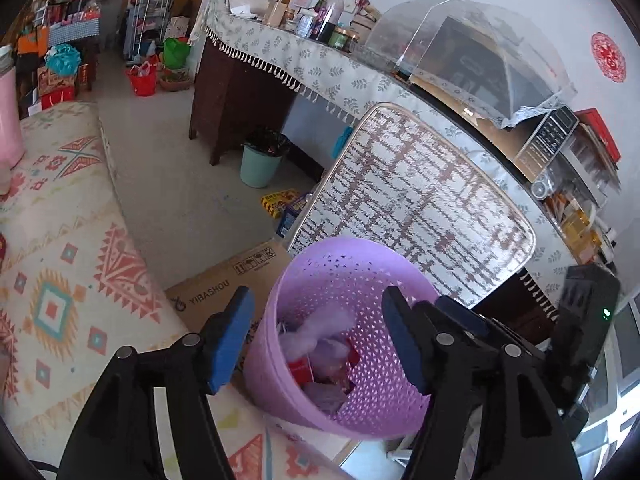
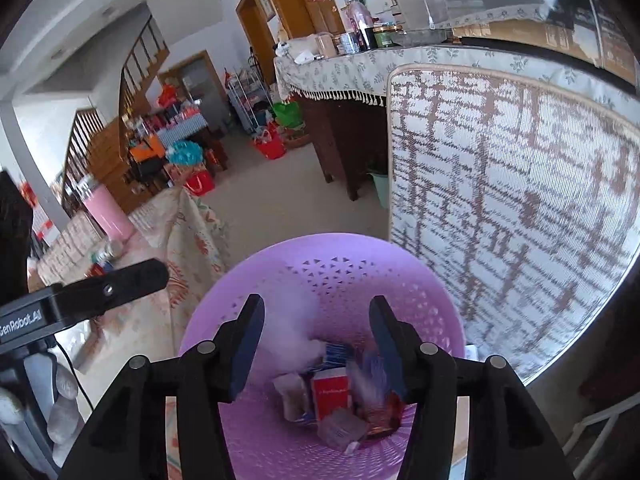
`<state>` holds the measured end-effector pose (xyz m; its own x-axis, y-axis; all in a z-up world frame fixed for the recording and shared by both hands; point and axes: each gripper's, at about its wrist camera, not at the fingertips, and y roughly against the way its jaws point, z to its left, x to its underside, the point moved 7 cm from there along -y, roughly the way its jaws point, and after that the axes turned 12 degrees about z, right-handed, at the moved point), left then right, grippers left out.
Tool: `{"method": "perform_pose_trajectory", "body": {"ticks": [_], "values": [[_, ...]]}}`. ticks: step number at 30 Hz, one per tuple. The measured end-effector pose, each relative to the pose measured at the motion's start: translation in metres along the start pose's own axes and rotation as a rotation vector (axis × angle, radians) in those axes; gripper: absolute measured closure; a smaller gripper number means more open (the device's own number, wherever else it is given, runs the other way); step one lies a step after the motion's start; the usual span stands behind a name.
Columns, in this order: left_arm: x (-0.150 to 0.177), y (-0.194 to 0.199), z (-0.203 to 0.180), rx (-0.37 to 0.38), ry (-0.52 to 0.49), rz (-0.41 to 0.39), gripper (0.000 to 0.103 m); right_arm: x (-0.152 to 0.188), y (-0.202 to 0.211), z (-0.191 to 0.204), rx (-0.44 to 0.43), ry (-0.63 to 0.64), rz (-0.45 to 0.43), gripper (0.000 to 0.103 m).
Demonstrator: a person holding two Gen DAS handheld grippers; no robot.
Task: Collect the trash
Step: 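Withdraw both open tools from the wastebasket toward the table, then grasp snack box with left tool while right tool grasps red cigarette box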
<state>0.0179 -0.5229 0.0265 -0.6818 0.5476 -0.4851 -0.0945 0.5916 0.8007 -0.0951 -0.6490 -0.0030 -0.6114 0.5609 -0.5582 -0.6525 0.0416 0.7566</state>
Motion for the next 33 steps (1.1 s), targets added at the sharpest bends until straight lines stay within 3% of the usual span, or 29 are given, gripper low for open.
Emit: {"method": "perform_pose_trajectory", "body": {"ticks": [2, 5, 8, 11, 14, 16, 18, 24, 28, 33], "values": [[0.004, 0.008, 0.001, -0.036, -0.015, 0.001, 0.036, 0.002, -0.001, 0.007, -0.012, 0.007, 0.009, 0.044], [0.012, 0.032, 0.009, -0.023, -0.018, -0.022, 0.036, 0.004, -0.001, 0.023, -0.017, 0.042, 0.011, 0.044], [0.029, 0.059, 0.033, -0.067, -0.001, -0.039, 0.036, 0.010, -0.001, 0.044, -0.061, 0.060, 0.026, 0.042], [0.050, 0.094, 0.072, -0.145, 0.018, -0.057, 0.034, 0.020, -0.004, 0.074, -0.128, 0.099, 0.060, 0.039], [0.070, 0.123, 0.121, -0.272, 0.039, -0.082, 0.028, 0.031, -0.007, 0.104, -0.186, 0.139, 0.100, 0.035], [0.083, 0.138, 0.158, -0.372, 0.063, -0.076, 0.028, 0.039, -0.011, 0.123, -0.211, 0.166, 0.121, 0.034], [0.090, 0.146, 0.191, -0.421, 0.075, -0.059, 0.027, 0.047, -0.015, 0.144, -0.226, 0.201, 0.140, 0.034], [0.094, 0.122, 0.240, -0.417, 0.045, 0.026, 0.019, 0.061, -0.021, 0.189, -0.282, 0.238, 0.174, 0.034], [0.096, 0.096, 0.252, -0.427, -0.003, 0.096, 0.019, 0.065, -0.027, 0.215, -0.283, 0.267, 0.182, 0.034], [0.098, 0.079, 0.248, -0.415, -0.023, 0.121, 0.019, 0.070, -0.035, 0.244, -0.284, 0.314, 0.193, 0.033]]}}
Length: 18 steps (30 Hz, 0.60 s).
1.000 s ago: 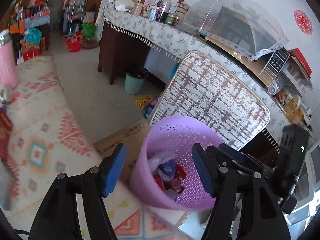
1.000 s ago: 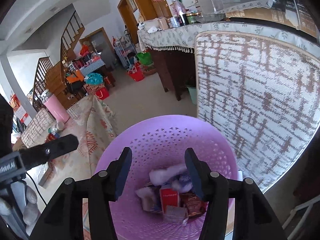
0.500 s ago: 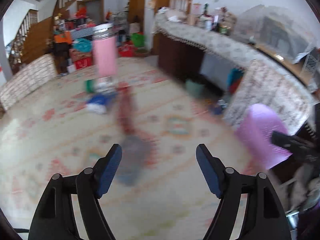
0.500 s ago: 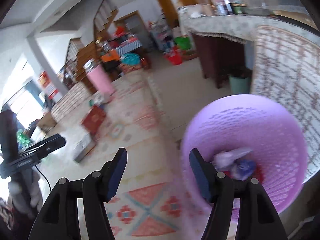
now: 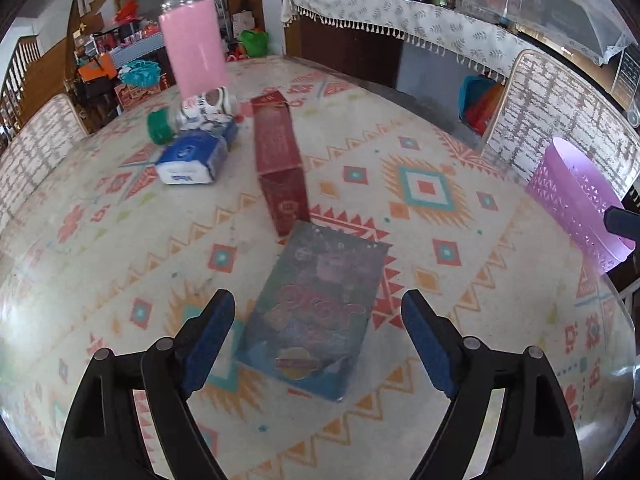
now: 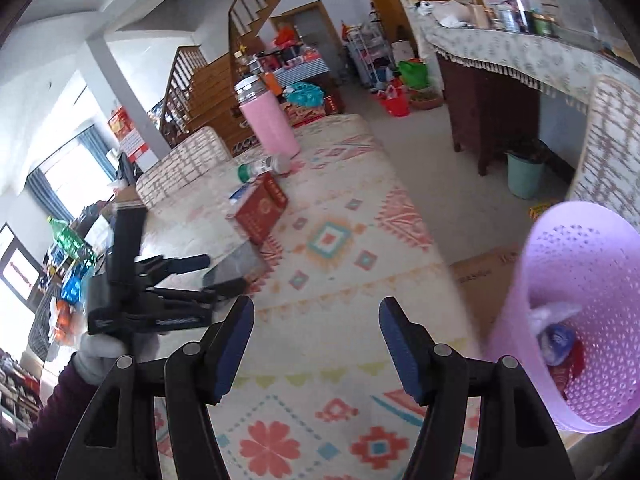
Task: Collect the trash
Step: 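Grasp snack box with left tool while right tool grasps red cigarette box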
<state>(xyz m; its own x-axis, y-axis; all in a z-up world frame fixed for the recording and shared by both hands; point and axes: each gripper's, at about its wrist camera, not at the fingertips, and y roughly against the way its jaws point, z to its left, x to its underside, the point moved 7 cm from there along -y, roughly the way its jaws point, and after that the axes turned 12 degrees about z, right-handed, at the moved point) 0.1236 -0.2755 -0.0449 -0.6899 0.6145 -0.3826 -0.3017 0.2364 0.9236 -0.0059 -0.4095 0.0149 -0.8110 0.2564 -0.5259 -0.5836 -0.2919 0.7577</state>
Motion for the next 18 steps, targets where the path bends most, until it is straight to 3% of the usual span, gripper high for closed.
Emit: {"method": "perform_pose_trajectory", "body": {"ticks": [4, 7, 10, 18], "values": [[0.002, -0.006, 0.000, 0.001, 0.043, 0.027, 0.021, -0.005, -0.012, 0.016, 0.008, 0.035, 0.013, 0.033], [0.008, 0.000, 0.006, -0.009, 0.097, 0.020, 0.049, -0.008, -0.017, 0.025, 0.001, 0.052, 0.023, 0.033], [0.021, 0.010, 0.014, 0.033, 0.171, 0.033, 0.050, -0.014, -0.023, 0.037, -0.002, 0.073, 0.029, 0.033], [0.081, 0.065, 0.049, 0.017, 0.382, -0.045, 0.050, -0.051, -0.060, 0.068, -0.006, 0.099, 0.058, 0.031]]}}
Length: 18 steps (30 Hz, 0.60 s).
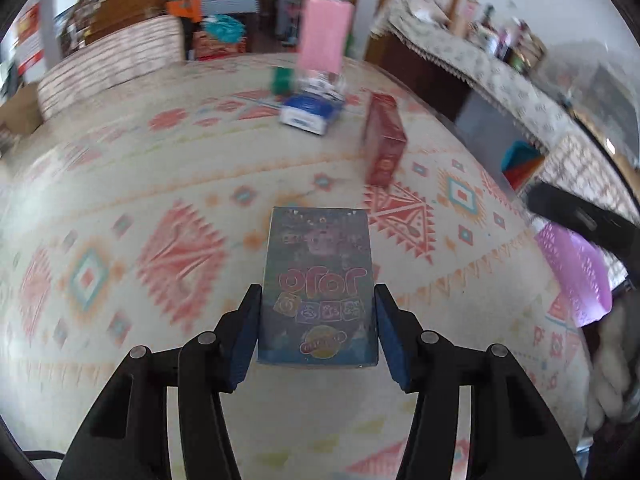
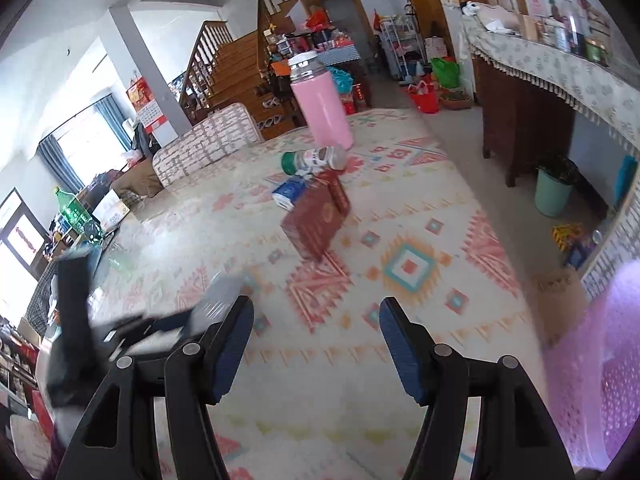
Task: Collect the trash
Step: 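Grasp snack box with left tool while right tool grasps red cigarette box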
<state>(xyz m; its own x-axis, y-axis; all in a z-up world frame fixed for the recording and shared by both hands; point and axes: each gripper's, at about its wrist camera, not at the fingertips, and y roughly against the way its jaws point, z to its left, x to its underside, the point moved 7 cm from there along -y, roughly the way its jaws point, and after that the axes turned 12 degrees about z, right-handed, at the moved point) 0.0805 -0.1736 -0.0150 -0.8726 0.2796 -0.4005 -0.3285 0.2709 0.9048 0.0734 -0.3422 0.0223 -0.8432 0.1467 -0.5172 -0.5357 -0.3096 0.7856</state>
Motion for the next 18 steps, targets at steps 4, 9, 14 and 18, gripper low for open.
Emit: {"method": "perform_pose_trajectory", "body": {"ticks": [4, 9, 14, 18], "values": [[0.007, 0.018, 0.014, -0.033, 0.019, -0.067, 0.050, -0.036, -0.035, 0.016, 0.064, 0.006, 0.019, 0.027], [0.004, 0.032, 0.027, -0.008, 0.045, -0.119, 0.049, -0.070, -0.083, 0.026, 0.190, 0.005, 0.073, 0.027], [0.003, 0.030, 0.045, 0.003, 0.093, -0.120, 0.049, -0.085, -0.118, 0.024, 0.316, 0.005, 0.113, 0.028], [0.002, 0.030, 0.053, 0.033, 0.125, -0.116, 0.049, -0.083, -0.127, 0.015, 0.385, -0.008, 0.131, 0.048]]}}
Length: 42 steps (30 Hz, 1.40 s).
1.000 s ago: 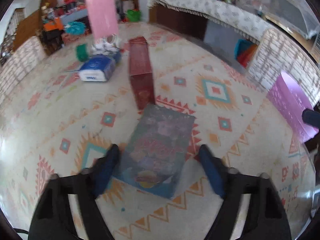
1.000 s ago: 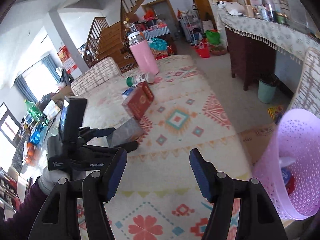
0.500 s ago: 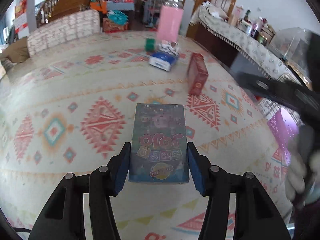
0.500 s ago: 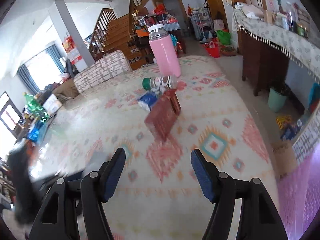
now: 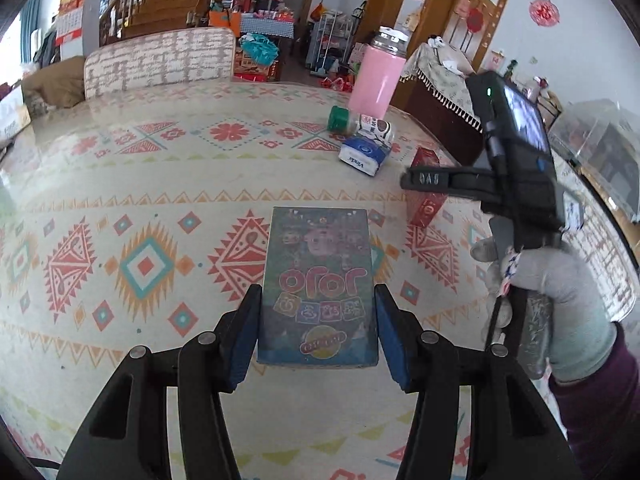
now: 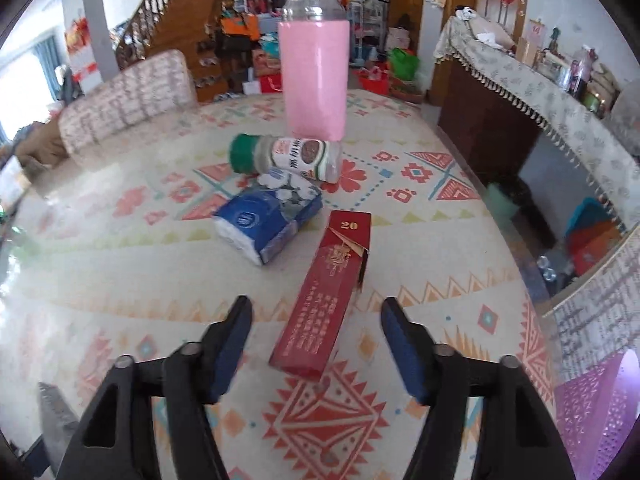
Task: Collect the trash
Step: 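Grasp snack box with left tool while right tool grasps red cigarette box, then carry snack box and red cigarette box to the pink wastebasket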
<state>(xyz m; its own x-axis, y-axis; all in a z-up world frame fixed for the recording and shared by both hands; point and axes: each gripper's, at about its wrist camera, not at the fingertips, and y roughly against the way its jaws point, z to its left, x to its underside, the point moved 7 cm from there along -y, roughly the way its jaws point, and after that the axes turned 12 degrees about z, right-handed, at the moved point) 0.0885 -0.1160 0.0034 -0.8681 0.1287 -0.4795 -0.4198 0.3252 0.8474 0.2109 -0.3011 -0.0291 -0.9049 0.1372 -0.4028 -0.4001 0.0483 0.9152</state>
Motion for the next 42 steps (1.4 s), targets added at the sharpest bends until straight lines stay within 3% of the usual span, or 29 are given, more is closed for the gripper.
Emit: {"method": "perform_pose_trajectory", "body": {"ticks": [1, 2, 11, 22, 27, 33, 42], "values": [[0.000, 0.001, 0.001, 0.004, 0.006, -0.003, 0.049, 0.002, -0.002, -0.001, -0.004, -0.006, 0.013, 0.068], [-0.001, 0.001, 0.001, 0.008, 0.010, -0.006, 0.049, 0.004, -0.002, -0.001, -0.007, -0.013, 0.023, 0.079], [-0.002, 0.005, 0.003, 0.020, 0.019, -0.041, 0.049, 0.058, 0.037, -0.003, -0.036, -0.021, 0.009, 0.080], [0.003, 0.021, -0.014, 0.132, 0.003, -0.077, 0.050, 0.181, 0.134, -0.012, -0.008, -0.077, -0.057, 0.080], [0.009, 0.026, -0.033, 0.165, -0.043, -0.089, 0.050, 0.237, 0.175, -0.013, 0.071, -0.107, -0.117, 0.080], [0.017, 0.024, -0.053, 0.168, -0.100, -0.086, 0.050, 0.272, 0.207, -0.020, 0.112, -0.154, -0.177, 0.080], [0.027, 0.026, -0.075, 0.153, -0.177, -0.075, 0.049, 0.288, 0.219, -0.062, 0.064, -0.277, -0.220, 0.080]]}}
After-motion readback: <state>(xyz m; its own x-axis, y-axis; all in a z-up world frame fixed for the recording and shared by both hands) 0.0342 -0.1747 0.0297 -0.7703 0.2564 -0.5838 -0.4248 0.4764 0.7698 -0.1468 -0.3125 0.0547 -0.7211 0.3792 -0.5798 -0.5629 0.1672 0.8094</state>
